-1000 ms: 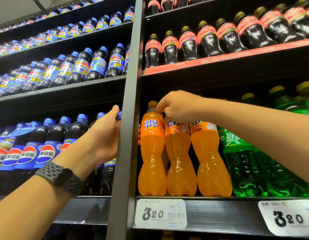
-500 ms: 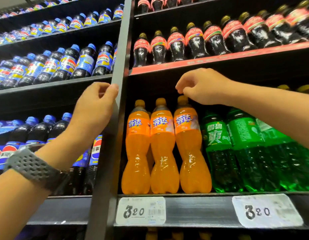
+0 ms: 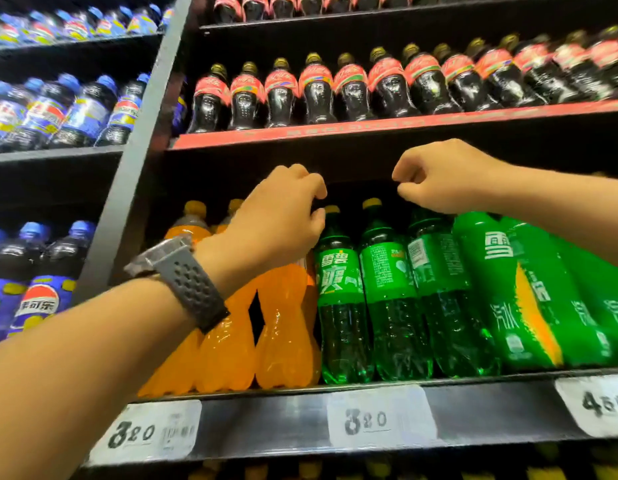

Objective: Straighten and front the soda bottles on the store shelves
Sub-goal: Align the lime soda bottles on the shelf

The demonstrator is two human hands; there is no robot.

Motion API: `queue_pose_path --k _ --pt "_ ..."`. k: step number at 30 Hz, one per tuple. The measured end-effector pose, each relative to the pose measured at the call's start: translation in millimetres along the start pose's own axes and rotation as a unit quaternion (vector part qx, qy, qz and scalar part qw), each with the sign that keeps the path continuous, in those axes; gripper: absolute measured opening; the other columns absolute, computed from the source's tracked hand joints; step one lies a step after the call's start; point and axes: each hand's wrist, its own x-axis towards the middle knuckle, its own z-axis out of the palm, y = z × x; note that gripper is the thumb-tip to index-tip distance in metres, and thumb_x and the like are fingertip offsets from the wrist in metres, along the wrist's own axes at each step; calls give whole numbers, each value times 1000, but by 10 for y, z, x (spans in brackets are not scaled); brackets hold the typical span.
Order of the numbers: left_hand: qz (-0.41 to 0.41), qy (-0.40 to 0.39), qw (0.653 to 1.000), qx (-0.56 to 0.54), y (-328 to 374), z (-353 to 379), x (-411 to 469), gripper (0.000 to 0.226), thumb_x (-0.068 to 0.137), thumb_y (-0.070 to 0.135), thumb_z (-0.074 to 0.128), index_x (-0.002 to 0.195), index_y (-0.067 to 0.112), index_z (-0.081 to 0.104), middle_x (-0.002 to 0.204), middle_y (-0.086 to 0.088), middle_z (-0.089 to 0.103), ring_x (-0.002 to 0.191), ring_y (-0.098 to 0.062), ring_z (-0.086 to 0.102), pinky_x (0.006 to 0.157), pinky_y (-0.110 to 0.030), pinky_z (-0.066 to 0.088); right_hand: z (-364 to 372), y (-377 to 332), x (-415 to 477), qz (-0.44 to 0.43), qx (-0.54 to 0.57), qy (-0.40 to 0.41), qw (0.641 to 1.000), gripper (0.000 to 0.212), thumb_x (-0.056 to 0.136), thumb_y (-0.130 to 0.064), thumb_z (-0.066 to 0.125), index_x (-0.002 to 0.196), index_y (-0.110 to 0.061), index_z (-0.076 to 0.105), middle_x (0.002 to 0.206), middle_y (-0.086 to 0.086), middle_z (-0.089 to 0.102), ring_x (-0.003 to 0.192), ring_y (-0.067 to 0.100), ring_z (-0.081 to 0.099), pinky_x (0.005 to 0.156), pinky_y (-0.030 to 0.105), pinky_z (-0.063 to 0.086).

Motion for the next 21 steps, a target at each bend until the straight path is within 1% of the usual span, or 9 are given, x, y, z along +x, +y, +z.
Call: queue_pose_path --k 3,6,8,11,14,16,18,19,21 --pt "-7 -43 998 47 127 160 201 35 91 31 50 122 16 56 120 -7 57 115 -27 47 96 -43 42 -36 106 -41 -8 -17 -15 1000 27 84 -32 60 107 -22 66 99 -2 68 99 22 60 84 30 47" --pt "-60 -99 991 74 203 296 409 46 90 38 48 129 13 50 121 -14 58 114 -34 52 93 -44 45 5 73 -27 -18 -23 -21 999 30 85 -38 56 108 -20 65 104 3 68 101 26 59 85 33 48" --pt "-99 -130 982 93 209 359 520 50 90 42 48 129 11 47 121 -18 58 112 -38 54 88 -42 46 81 -9 28 -19 -31 -46 998 39 87 -44 51 116 -20 60 113 6 65 107 29 58 88 36 49" --pt "-121 -170 972 108 220 456 644 43 91 41 48 118 7 53 119 -21 59 105 -38 57 76 -34 43 203 -96 161 -2 -65 -90 994 50 92 -49 44 131 -18 50 129 9 56 120 33 50 99 41 39" --pt "-129 -211 965 93 223 511 701 28 91 36 48 97 9 57 110 -19 63 90 -34 57 69 -31 40 253 -165 242 1 -72 -122 990 45 95 -40 41 131 -16 50 133 9 53 124 33 45 104 46 29" --pt "-148 -200 965 77 198 524 712 23 92 31 49 87 10 54 107 -18 64 86 -32 56 68 -31 39 247 -194 238 -7 -61 -142 988 39 95 -31 42 127 -12 54 130 11 55 120 33 49 97 40 35" --pt "-166 -178 968 60 175 529 705 20 91 29 50 84 11 51 102 -17 64 81 -28 54 67 -31 40 230 -205 228 -17 -55 -141 988 37 94 -28 47 124 -9 56 124 12 58 113 31 54 81 31 41" --pt "-170 -172 969 51 169 541 695 19 90 29 52 86 10 52 98 -16 63 78 -26 53 66 -31 40 226 -198 229 -16 -48 -135 990 36 92 -27 50 122 -8 57 121 11 60 110 30 56 77 29 42" --pt "-175 -175 968 37 163 558 681 26 89 30 55 101 7 55 92 -10 56 77 -24 51 63 -32 40 234 -182 253 -6 -28 -131 991 35 90 -27 54 118 -7 59 116 11 62 105 29 59 74 29 44"
